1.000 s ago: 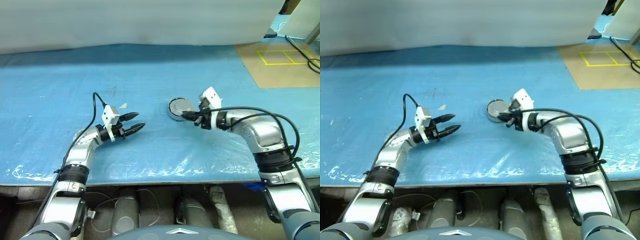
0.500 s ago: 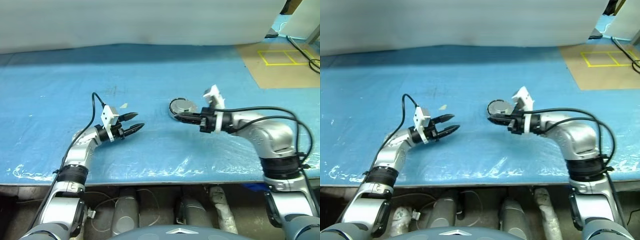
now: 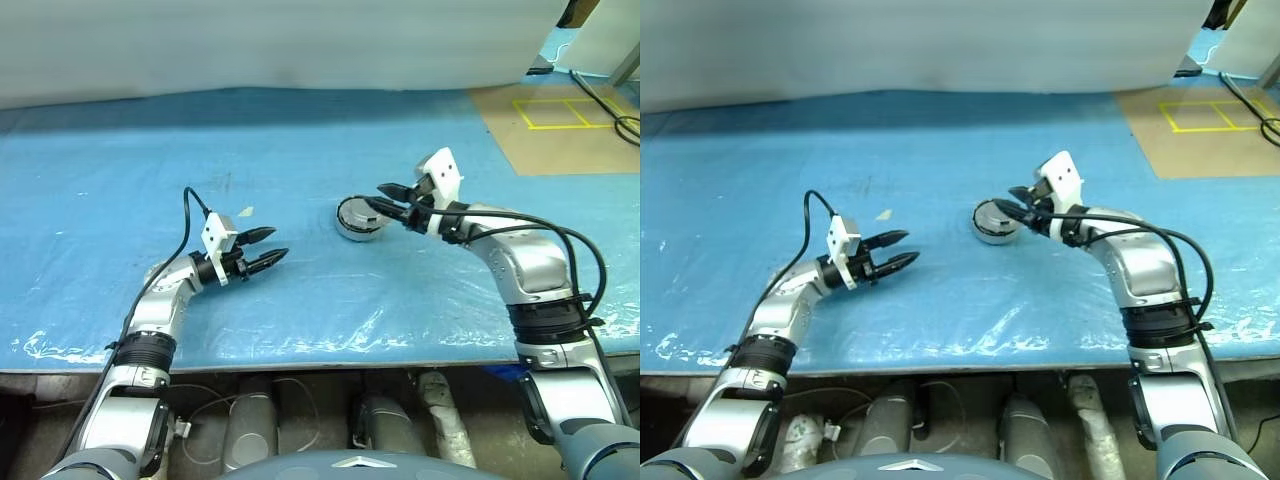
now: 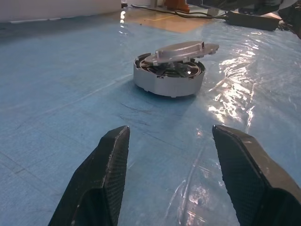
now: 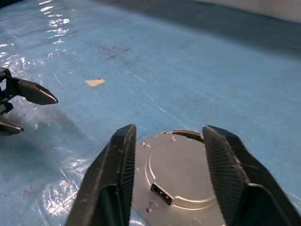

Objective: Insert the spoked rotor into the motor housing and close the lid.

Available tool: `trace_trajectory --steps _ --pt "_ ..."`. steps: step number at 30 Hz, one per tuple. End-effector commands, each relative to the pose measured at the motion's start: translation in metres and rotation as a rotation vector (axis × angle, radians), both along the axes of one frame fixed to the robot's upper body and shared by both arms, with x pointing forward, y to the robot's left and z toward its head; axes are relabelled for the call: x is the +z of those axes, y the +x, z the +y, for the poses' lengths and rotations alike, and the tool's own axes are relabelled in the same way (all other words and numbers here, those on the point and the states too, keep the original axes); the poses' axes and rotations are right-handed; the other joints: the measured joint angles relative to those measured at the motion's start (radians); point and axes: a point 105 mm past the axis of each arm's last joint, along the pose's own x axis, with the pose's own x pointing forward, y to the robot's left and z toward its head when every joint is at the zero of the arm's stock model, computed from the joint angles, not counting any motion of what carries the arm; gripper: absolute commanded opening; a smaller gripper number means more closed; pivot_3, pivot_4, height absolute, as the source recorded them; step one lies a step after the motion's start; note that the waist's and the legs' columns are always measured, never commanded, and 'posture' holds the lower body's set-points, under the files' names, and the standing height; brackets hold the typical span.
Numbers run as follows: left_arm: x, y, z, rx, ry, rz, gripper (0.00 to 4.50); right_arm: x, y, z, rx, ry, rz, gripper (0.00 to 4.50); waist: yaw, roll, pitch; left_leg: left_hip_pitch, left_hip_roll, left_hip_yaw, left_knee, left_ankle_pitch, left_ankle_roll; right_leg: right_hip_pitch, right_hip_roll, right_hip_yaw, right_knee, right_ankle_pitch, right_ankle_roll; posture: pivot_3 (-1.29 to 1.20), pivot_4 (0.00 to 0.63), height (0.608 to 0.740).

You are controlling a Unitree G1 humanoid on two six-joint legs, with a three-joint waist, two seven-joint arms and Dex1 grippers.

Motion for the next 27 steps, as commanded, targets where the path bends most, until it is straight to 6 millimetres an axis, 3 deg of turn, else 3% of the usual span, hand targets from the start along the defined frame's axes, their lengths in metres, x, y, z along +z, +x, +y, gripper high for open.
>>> trace_trajectory --steps 1,10,13,15,27 --pt "0.012 0.001 0.001 0.001 -0.004 -0.051 3.00 0.005 0.006 0.001 -0.015 -0.044 -0.047 3.21 0.001 0.000 0.000 0.000 0.000 0.000 0.000 0.000 0.000 0.000 0.000 -0.001 0.000 0.000 0.000 0.00 0.150 0.740" --pt "0.010 -0.001 0.004 0.007 0.003 -0.048 3.00 -0.006 0.011 0.002 -0.014 -0.108 -0.078 3.21 0.000 0.000 0.000 0.001 0.001 0.000 0.000 0.000 0.000 0.001 0.000 0.000 0.000 0.000 0.000 0.00 0.150 0.740" --pt "0.011 0.000 0.005 0.008 0.003 -0.048 3.00 -0.005 0.008 0.009 0.024 -0.104 -0.097 3.76 0.000 0.000 0.000 0.001 0.000 0.000 0.000 0.000 0.000 0.000 0.000 0.000 0.000 0.000 0.000 0.00 0.150 0.740" --pt "0.011 0.000 0.004 0.007 0.003 -0.048 3.00 -0.006 0.010 0.009 0.016 -0.118 -0.103 4.48 0.000 0.000 0.000 0.001 0.001 0.000 0.000 0.000 0.000 0.000 0.000 0.000 0.000 0.000 0.000 0.00 0.150 0.740" --pt "0.009 -0.001 0.000 -0.001 0.001 -0.044 3.00 -0.032 0.022 0.003 -0.049 -0.145 -0.015 4.48 -0.001 0.000 0.000 0.001 0.001 0.000 0.001 0.000 0.000 0.001 0.000 0.000 0.001 0.000 0.000 0.00 0.150 0.740"
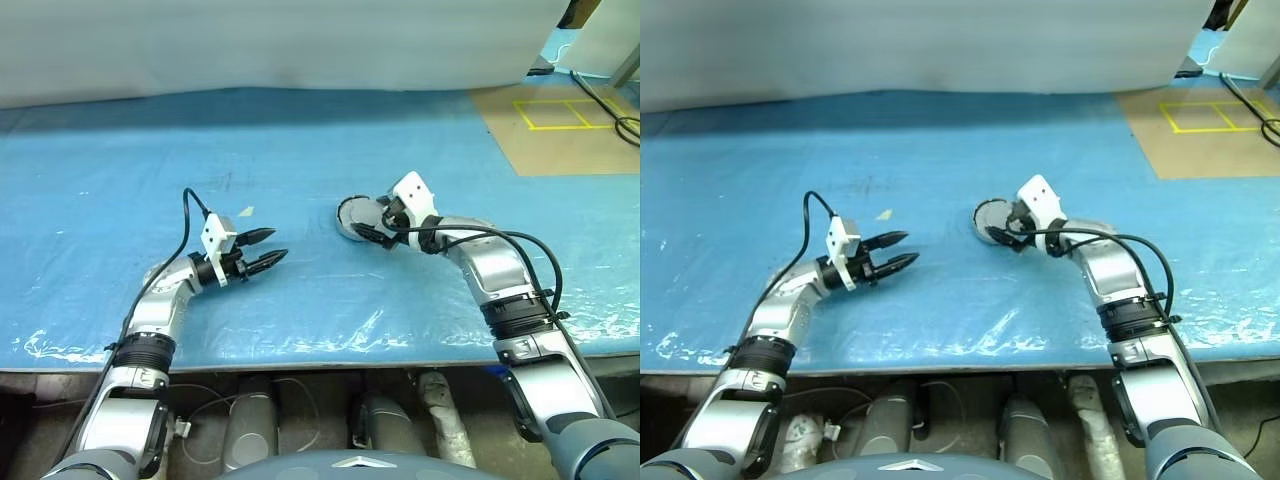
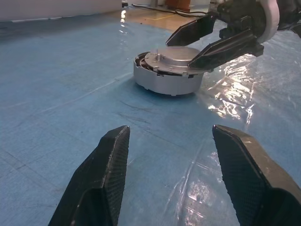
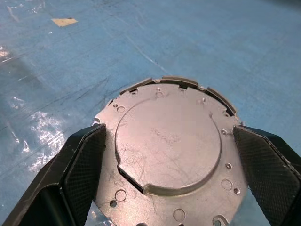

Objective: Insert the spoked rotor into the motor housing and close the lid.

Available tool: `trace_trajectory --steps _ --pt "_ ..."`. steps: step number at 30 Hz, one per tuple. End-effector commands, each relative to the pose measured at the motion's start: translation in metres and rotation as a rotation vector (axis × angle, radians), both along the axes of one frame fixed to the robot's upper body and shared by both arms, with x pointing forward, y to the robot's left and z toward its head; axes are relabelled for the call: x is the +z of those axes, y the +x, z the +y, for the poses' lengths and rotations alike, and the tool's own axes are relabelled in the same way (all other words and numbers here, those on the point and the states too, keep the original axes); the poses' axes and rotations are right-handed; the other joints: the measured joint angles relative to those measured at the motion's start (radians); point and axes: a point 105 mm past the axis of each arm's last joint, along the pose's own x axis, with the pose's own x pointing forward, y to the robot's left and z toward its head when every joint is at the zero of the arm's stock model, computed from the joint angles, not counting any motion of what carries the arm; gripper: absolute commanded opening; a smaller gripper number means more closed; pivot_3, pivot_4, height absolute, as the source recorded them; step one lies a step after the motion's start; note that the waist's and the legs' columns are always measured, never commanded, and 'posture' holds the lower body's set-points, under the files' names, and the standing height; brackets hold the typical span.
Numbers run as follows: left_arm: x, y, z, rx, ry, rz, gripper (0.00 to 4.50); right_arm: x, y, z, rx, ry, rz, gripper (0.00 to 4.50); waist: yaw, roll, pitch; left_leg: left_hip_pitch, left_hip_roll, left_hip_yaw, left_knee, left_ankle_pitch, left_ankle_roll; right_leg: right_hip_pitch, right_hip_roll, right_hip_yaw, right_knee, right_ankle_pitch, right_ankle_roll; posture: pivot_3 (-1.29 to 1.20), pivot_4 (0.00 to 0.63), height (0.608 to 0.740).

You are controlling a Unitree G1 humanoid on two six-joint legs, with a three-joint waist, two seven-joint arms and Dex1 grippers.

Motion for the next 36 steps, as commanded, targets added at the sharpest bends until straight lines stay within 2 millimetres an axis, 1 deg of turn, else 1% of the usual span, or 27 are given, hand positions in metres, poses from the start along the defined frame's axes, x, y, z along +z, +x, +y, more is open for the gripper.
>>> trace_trajectory --steps 1,5,8,10,11,14,18,20,23,26,28,29,31,36 --pt "0.010 0.000 -0.001 -0.002 -0.001 -0.046 3.00 0.010 0.003 0.003 0.012 0.003 -0.039 4.48 0.000 0.000 0.000 0.000 0.000 0.000 0.000 0.000 0.000 0.000 0.000 0.000 0.000 0.000 0.000 0.00 0.150 0.740" --pt "0.010 0.001 -0.001 0.000 -0.001 -0.046 3.00 0.009 0.001 0.007 0.025 0.006 -0.043 4.48 0.000 0.000 0.000 0.000 0.000 0.000 0.000 0.000 0.000 0.000 0.000 0.000 0.000 0.000 0.000 0.00 0.150 0.740" --pt "0.010 0.001 -0.001 0.001 -0.003 -0.045 3.00 0.014 -0.001 0.013 0.048 0.043 -0.054 3.86 0.000 0.000 0.000 0.000 0.000 0.000 0.000 0.000 0.000 0.000 0.000 0.000 0.000 0.000 0.000 0.00 0.150 0.740" --pt "0.010 0.001 -0.001 0.001 -0.003 -0.045 3.00 0.017 -0.001 0.014 0.047 0.061 -0.056 3.18 0.000 0.000 0.000 0.000 0.000 0.000 0.000 0.000 0.000 0.000 0.000 0.000 0.000 0.000 0.000 0.00 0.150 0.740" --pt "0.010 0.001 -0.001 0.000 -0.004 -0.045 3.00 0.022 0.001 0.016 0.036 0.086 -0.055 2.96 -0.001 0.000 0.000 0.000 0.000 0.000 0.000 0.000 0.000 0.000 0.000 0.000 0.000 0.000 0.000 0.00 0.150 0.740" --pt "0.010 0.001 -0.001 0.000 -0.004 -0.046 3.00 0.035 0.005 0.019 0.009 0.174 -0.048 2.96 -0.002 0.000 0.000 0.000 0.000 0.000 0.000 0.000 0.000 0.000 0.000 0.000 0.000 0.000 0.000 0.00 0.150 0.740" --pt "0.010 0.001 -0.002 -0.002 -0.005 -0.046 3.00 0.044 0.005 0.024 0.015 0.216 -0.051 2.96 -0.001 0.000 0.000 0.000 0.000 0.000 0.000 0.000 0.000 0.000 0.000 0.000 0.000 0.000 0.000 0.00 0.150 0.740" --pt "0.010 0.001 -0.002 -0.003 -0.005 -0.046 3.00 0.051 0.006 0.027 0.013 0.273 -0.042 2.96 -0.001 0.000 0.000 0.000 0.000 0.000 0.000 0.000 0.000 0.000 0.000 0.000 0.000 0.000 0.000 0.00 0.150 0.740" --pt "0.010 0.002 -0.003 -0.003 -0.004 -0.046 3.00 0.056 0.006 0.030 0.012 0.277 -0.062 2.96 -0.001 0.000 0.000 0.000 0.000 0.000 -0.001 0.000 0.000 -0.001 0.000 0.000 0.000 0.000 0.000 0.00 0.150 0.740" --pt "0.010 0.002 -0.003 -0.005 -0.005 -0.046 3.00 0.042 0.005 0.035 0.020 0.202 -0.067 2.96 -0.001 0.000 0.000 0.000 0.000 0.000 -0.001 0.000 0.000 -0.001 0.000 0.000 0.000 0.000 0.000 0.00 0.150 0.740" --pt "0.010 0.003 -0.003 -0.005 -0.005 -0.046 3.00 0.026 0.002 0.038 0.034 0.119 -0.069 2.96 -0.002 0.000 0.000 0.000 0.000 0.000 -0.001 0.000 0.000 -0.001 0.000 0.000 0.000 0.000 0.000 0.00 0.150 0.740" --pt "0.011 0.003 -0.004 -0.005 -0.005 -0.047 3.00 0.020 0.001 0.040 0.038 0.105 -0.061 2.96 -0.002 0.000 0.000 0.000 0.000 0.000 -0.001 0.000 0.000 -0.001 0.000 0.000 0.000 0.000 0.000 0.00 0.150 0.740" --pt "0.011 0.003 -0.004 -0.005 -0.006 -0.047 3.00 0.015 0.000 0.040 0.036 0.093 -0.056 2.96 -0.002 0.000 0.000 0.000 0.000 0.000 -0.001 0.000 0.000 -0.001 0.000 0.000 0.000 0.000 0.000 0.00 0.150 0.740" --pt "0.010 0.002 -0.003 -0.004 -0.006 -0.045 3.00 0.009 0.009 0.034 -0.029 0.084 -0.053 2.96 -0.002 0.000 0.000 0.000 0.000 0.000 -0.001 0.000 0.000 -0.001 0.000 0.000 0.000 0.000 0.000 0.00 0.150 0.740"
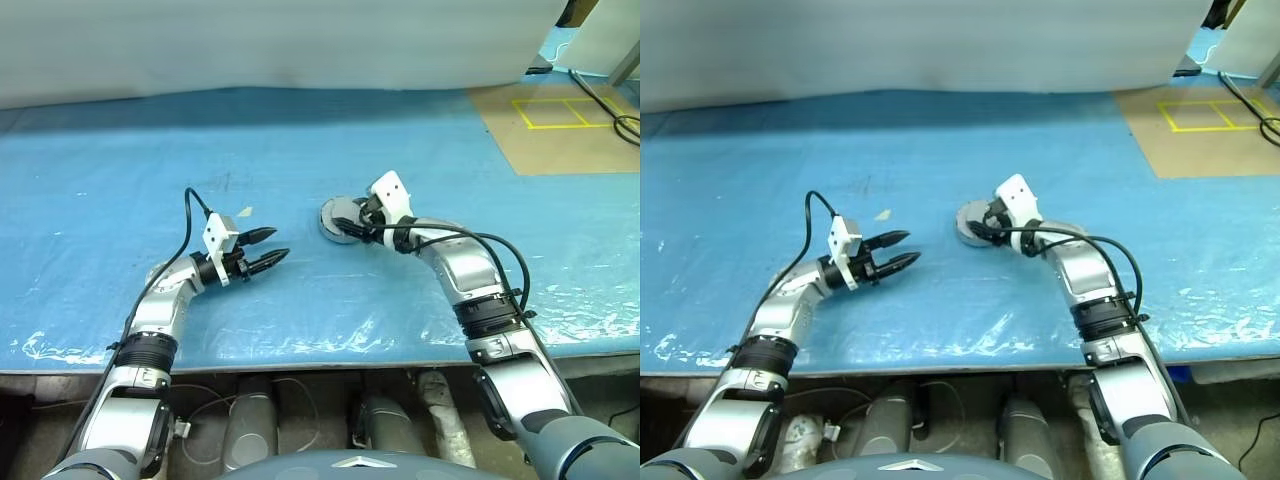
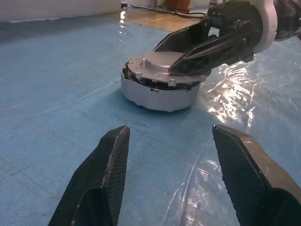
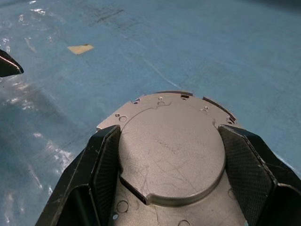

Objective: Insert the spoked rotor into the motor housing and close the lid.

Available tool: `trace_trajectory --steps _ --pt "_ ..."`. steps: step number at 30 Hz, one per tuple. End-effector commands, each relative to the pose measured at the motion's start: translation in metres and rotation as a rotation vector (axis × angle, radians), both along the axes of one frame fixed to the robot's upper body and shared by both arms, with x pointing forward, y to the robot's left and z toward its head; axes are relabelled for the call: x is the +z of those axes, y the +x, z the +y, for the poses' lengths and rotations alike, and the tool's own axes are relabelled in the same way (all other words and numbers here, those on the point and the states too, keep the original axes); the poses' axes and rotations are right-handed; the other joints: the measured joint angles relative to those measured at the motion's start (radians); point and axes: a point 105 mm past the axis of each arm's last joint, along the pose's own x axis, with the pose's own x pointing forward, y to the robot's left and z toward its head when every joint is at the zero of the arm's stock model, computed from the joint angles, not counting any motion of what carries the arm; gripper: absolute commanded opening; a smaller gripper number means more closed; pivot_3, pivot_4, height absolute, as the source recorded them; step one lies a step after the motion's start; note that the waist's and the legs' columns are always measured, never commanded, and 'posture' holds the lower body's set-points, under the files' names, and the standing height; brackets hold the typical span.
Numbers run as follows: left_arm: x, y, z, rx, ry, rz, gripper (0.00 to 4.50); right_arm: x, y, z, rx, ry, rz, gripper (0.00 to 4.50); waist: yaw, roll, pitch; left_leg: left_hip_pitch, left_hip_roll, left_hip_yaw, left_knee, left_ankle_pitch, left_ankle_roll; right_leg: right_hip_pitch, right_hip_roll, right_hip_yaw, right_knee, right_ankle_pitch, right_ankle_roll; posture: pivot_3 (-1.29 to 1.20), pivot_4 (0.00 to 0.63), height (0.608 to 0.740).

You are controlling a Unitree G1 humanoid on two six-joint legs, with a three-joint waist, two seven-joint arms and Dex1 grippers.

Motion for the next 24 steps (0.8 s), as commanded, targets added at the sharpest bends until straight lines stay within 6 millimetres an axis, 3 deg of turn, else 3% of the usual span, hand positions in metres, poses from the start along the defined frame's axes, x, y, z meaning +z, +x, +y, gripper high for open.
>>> trace_trajectory --steps 1,5,12,24 --pt "0.009 0.001 -0.001 -0.005 0.000 -0.043 3.00 0.008 0.007 -0.001 -0.031 -0.004 -0.047 2.96 0.000 0.000 0.000 0.000 0.000 0.000 0.000 0.000 0.000 0.000 0.000 0.000 0.000 0.000 0.000 0.00 0.150 0.740" --pt "0.010 0.001 -0.001 -0.003 -0.001 -0.043 3.00 0.005 0.013 -0.002 -0.083 0.014 -0.031 2.96 0.000 0.000 0.000 0.001 0.000 0.000 0.001 0.000 0.000 0.001 0.000 0.000 0.000 0.000 0.000 0.00 0.150 0.740" --pt "0.010 0.002 -0.001 -0.002 -0.001 -0.044 3.00 0.024 0.011 0.002 -0.023 0.116 -0.011 2.96 0.001 0.000 0.000 0.001 0.000 0.000 0.001 0.000 0.000 0.001 0.000 0.000 0.000 0.000 0.000 0.00 0.150 0.740" --pt "0.009 0.003 -0.002 0.000 -0.001 -0.045 3.00 -0.001 0.024 0.009 -0.142 0.049 0.054 2.96 -0.001 0.000 0.000 0.001 0.000 0.000 0.000 0.000 0.000 0.001 0.000 0.000 0.000 0.000 0.000 0.00 0.150 0.740"
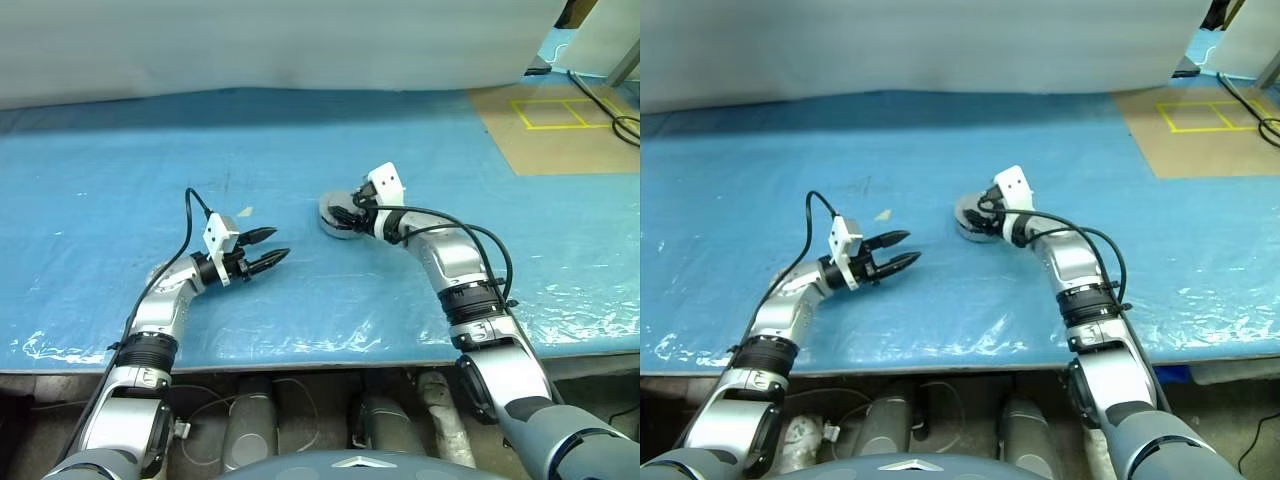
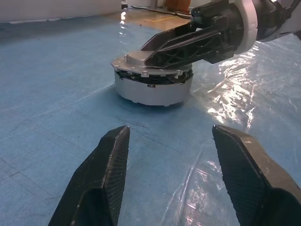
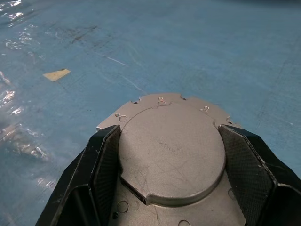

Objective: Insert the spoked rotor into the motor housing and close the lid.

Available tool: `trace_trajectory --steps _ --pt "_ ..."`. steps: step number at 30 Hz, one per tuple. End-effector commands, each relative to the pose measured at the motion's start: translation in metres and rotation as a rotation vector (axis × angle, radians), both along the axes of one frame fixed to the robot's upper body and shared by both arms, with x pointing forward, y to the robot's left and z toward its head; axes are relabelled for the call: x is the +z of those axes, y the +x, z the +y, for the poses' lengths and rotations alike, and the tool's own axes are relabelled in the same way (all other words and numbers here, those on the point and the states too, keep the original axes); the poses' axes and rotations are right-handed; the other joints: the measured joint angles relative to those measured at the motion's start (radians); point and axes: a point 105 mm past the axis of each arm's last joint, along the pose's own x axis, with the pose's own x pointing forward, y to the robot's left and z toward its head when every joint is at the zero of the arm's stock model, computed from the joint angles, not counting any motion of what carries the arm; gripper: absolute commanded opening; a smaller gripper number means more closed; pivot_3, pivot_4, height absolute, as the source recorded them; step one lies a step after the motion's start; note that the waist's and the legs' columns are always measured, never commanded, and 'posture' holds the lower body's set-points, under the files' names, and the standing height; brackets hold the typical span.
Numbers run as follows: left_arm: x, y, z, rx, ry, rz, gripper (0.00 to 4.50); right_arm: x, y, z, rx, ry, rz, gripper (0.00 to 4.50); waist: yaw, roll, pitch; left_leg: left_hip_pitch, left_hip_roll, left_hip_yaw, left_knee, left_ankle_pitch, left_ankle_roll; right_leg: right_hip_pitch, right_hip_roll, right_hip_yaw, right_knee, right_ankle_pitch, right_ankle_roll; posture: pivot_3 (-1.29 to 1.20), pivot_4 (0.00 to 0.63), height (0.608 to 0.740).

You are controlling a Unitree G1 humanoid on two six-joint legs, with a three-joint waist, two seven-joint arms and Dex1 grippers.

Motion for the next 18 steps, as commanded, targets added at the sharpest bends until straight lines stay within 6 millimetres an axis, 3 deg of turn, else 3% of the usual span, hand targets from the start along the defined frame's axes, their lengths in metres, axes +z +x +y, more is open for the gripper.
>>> trace_trajectory --steps 1,5,8,14,18 --pt "0.010 0.002 -0.001 -0.007 0.001 -0.046 3.00 -0.008 0.004 0.001 -0.033 -0.058 0.004 2.96 0.000 0.000 0.000 0.000 0.000 0.000 0.000 0.000 0.000 0.000 0.000 0.000 0.000 0.000 0.000 0.00 0.150 0.740" --pt "0.010 0.002 -0.001 -0.006 0.002 -0.046 3.00 -0.014 0.001 0.001 -0.019 -0.067 0.014 2.96 0.000 0.000 0.000 0.001 0.000 0.000 0.000 0.000 0.000 0.001 0.000 0.000 0.000 0.000 0.000 0.00 0.150 0.740" --pt "0.010 0.002 -0.001 -0.006 0.002 -0.046 3.00 -0.006 0.001 -0.004 -0.015 -0.020 0.021 2.96 0.000 0.000 0.000 0.002 0.000 0.000 0.000 0.000 0.000 0.002 0.000 0.000 0.000 0.000 0.000 0.00 0.150 0.740" --pt "0.009 0.001 0.000 -0.007 0.003 -0.045 3.00 0.032 -0.007 0.005 0.106 0.100 -0.020 2.96 0.001 0.000 0.000 0.002 0.000 0.000 0.000 0.000 0.000 0.002 0.000 0.000 -0.001 0.000 0.000 0.00 0.150 0.740" --pt "0.010 0.002 -0.001 -0.009 0.001 -0.046 3.00 0.028 -0.011 0.010 0.139 0.042 -0.033 2.96 0.000 0.000 0.000 0.000 0.000 0.000 -0.002 0.000 0.000 -0.001 0.000 0.000 0.000 0.000 0.000 0.00 0.150 0.740"
